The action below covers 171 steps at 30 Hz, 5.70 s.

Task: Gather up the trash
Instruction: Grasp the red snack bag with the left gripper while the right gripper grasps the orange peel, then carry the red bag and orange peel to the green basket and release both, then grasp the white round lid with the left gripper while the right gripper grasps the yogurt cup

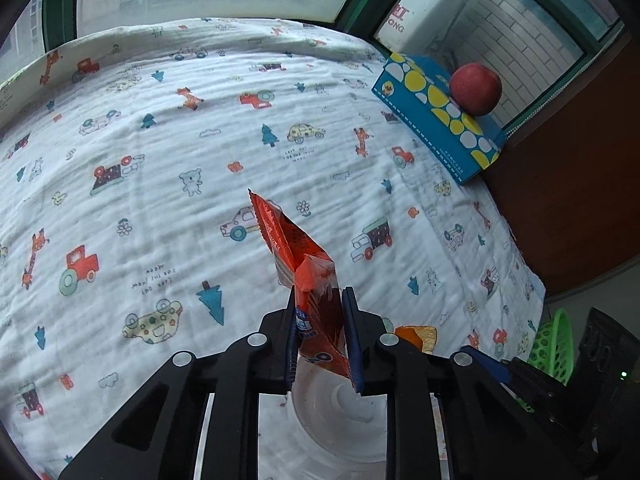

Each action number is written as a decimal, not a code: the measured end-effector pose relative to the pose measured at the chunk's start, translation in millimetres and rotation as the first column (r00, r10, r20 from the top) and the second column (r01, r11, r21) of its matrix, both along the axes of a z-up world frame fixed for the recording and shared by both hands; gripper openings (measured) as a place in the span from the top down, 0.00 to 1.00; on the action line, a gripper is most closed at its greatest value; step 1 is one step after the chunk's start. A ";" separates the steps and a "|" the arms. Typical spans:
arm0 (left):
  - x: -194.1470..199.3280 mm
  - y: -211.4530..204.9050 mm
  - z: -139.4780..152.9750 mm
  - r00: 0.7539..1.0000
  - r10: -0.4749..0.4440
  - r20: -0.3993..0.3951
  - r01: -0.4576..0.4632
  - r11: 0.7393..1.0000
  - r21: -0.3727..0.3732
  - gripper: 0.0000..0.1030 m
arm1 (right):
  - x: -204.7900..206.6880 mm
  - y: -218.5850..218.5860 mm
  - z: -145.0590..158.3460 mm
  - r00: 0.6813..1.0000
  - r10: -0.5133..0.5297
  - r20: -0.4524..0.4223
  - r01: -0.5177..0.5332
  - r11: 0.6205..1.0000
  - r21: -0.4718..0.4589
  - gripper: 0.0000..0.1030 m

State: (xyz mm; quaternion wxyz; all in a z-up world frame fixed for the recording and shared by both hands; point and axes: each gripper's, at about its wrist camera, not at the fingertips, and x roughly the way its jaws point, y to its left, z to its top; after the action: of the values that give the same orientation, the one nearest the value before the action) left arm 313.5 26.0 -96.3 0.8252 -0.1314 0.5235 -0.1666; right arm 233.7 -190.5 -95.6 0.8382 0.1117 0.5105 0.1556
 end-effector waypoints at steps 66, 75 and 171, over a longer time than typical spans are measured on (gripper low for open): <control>-165.2 -268.9 104.2 0.852 -0.485 0.195 0.507 0.859 -0.077 0.81 | -216.7 -254.9 85.6 0.853 -0.465 0.239 0.502 0.856 -0.126 0.69; -173.5 -315.4 99.4 0.824 -0.540 0.170 0.555 0.830 -0.054 0.81 | -237.9 -285.3 81.3 0.813 -0.530 0.239 0.563 0.821 -0.094 0.56; -69.1 -48.0 -22.8 0.985 -0.163 0.048 0.150 0.966 0.211 0.14 | -118.6 -72.1 37.2 0.987 -0.100 0.130 0.109 0.992 -0.066 0.25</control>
State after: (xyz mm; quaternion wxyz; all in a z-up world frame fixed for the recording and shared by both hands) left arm 244.4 -22.0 -119.1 0.8352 0.0022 0.5196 -0.1803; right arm 115.1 -262.6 -58.4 0.8793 0.0978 0.4553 0.0997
